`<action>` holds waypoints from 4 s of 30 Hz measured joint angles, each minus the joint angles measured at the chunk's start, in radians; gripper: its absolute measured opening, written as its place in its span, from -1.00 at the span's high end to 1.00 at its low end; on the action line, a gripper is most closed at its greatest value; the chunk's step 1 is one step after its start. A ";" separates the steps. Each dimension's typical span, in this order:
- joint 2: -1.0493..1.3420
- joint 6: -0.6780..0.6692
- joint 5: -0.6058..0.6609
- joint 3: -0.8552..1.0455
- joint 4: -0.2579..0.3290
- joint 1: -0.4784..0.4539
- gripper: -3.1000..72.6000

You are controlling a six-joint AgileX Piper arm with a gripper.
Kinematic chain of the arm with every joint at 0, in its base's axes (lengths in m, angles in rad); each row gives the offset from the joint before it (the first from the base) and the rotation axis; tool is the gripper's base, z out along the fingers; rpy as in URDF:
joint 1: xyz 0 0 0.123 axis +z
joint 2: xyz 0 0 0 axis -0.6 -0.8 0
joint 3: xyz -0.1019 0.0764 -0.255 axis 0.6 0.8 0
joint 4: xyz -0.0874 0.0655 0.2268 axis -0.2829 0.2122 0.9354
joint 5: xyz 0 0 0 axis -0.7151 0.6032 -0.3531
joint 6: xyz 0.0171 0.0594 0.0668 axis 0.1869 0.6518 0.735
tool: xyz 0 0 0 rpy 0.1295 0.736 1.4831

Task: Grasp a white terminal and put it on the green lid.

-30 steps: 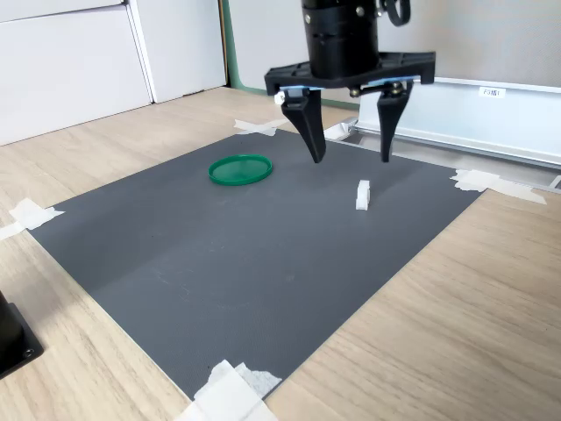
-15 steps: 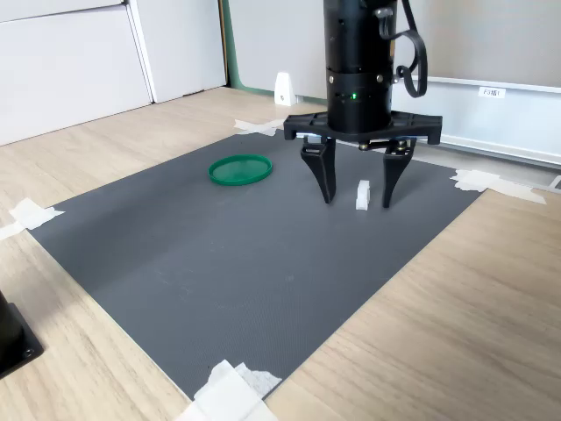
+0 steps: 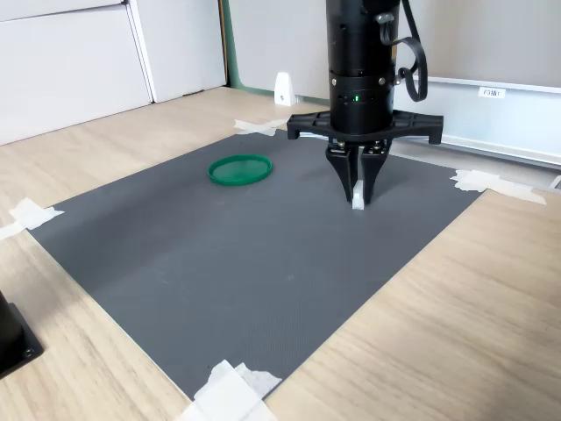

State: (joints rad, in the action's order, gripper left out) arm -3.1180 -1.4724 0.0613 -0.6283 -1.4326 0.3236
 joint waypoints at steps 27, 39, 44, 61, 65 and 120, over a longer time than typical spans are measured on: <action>0.179 0.233 0.209 0.000 0.005 0.489 0.70; 0.038 0.252 0.145 0.000 -0.046 0.489 0.70; 0.024 0.252 0.131 0.000 -0.039 0.489 0.70; 0.023 0.231 0.163 0.000 0.021 0.489 -0.73; 0.054 0.256 0.161 0.000 0.010 0.489 -0.96; 1.884 0.934 -0.421 1.153 -0.321 0.375 0.94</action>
State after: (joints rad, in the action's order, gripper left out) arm -1.2336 -0.5385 -0.3595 0.5246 -1.7536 0.6984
